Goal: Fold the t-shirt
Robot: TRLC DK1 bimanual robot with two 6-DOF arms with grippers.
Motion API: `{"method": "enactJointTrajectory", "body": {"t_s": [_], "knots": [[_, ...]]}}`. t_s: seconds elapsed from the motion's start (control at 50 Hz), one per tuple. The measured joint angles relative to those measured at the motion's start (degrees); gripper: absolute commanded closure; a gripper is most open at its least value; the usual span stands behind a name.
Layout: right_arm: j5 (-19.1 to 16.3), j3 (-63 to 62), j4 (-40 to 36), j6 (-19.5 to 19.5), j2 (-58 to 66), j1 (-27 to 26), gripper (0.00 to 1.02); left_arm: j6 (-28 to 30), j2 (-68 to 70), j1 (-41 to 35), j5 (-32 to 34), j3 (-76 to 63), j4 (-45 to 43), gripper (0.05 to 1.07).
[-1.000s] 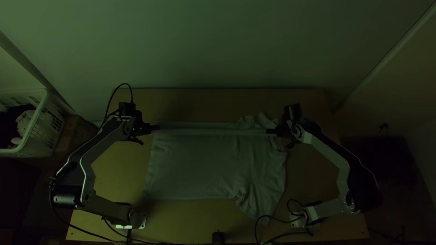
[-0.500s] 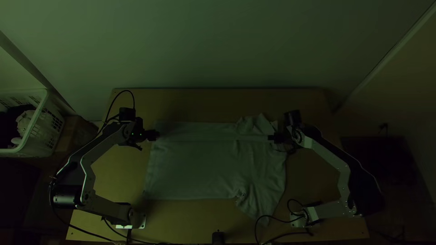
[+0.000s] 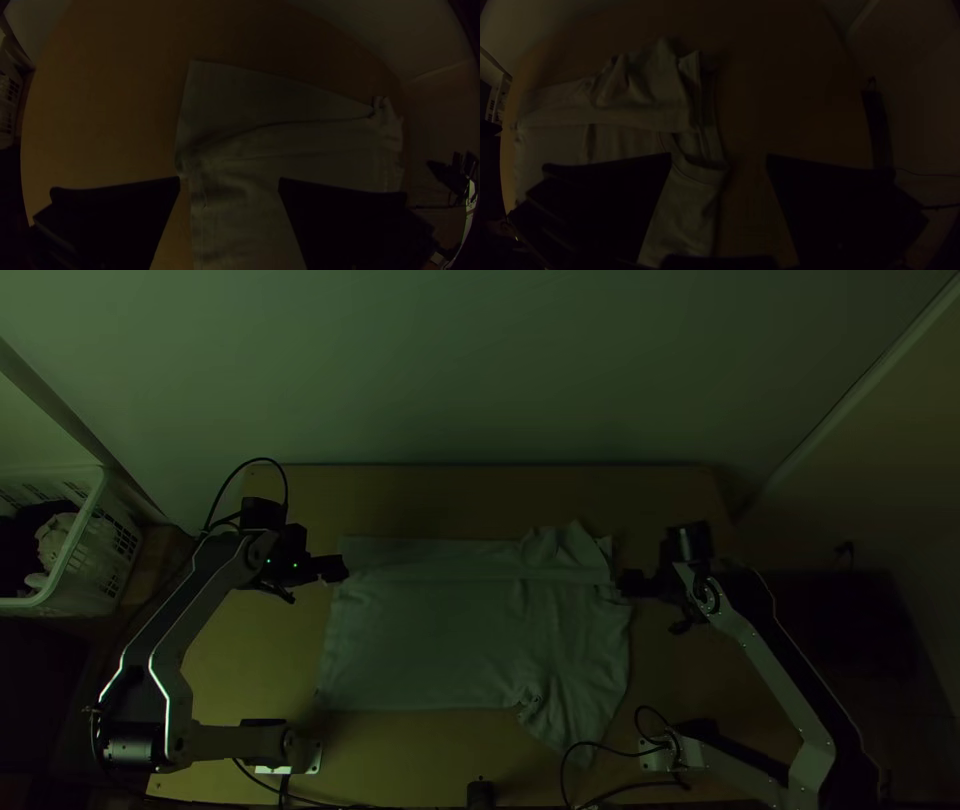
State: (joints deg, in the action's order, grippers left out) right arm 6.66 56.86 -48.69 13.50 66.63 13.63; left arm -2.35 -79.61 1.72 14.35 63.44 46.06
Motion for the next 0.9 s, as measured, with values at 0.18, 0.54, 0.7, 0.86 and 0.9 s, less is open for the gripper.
{"method": "enactJointTrajectory", "body": {"t_s": [0.18, 0.54, 0.7, 0.86, 0.9], "knots": [[0.0, 0.6, -6.5, 0.7, -5.7, 0.0, 0.12, 2.9, 4.7, -0.1, -3.7, 0.0, 9.4, 0.1], [-2.1, 0.3, -22.0, 7.1, -10.9, 7.6, 0.12, 8.2, 11.1, -2.7, -10.2, -2.6, 25.8, 0.1], [-8.7, -1.4, -26.2, 11.9, -12.4, 9.1, 0.12, 8.9, 13.2, -5.2, -11.2, -7.8, 28.7, 0.1], [-12.2, -2.8, -27.6, 14.5, -12.5, 9.4, 0.12, 8.9, 13.3, -8.7, -12.6, -12.9, 28.9, 0.1], [-12.5, -3.3, -27.7, 14.8, -12.7, 9.6, 0.12, 9.1, 13.4, -9.2, -13.5, -13.9, 28.9, 0.1]]}}
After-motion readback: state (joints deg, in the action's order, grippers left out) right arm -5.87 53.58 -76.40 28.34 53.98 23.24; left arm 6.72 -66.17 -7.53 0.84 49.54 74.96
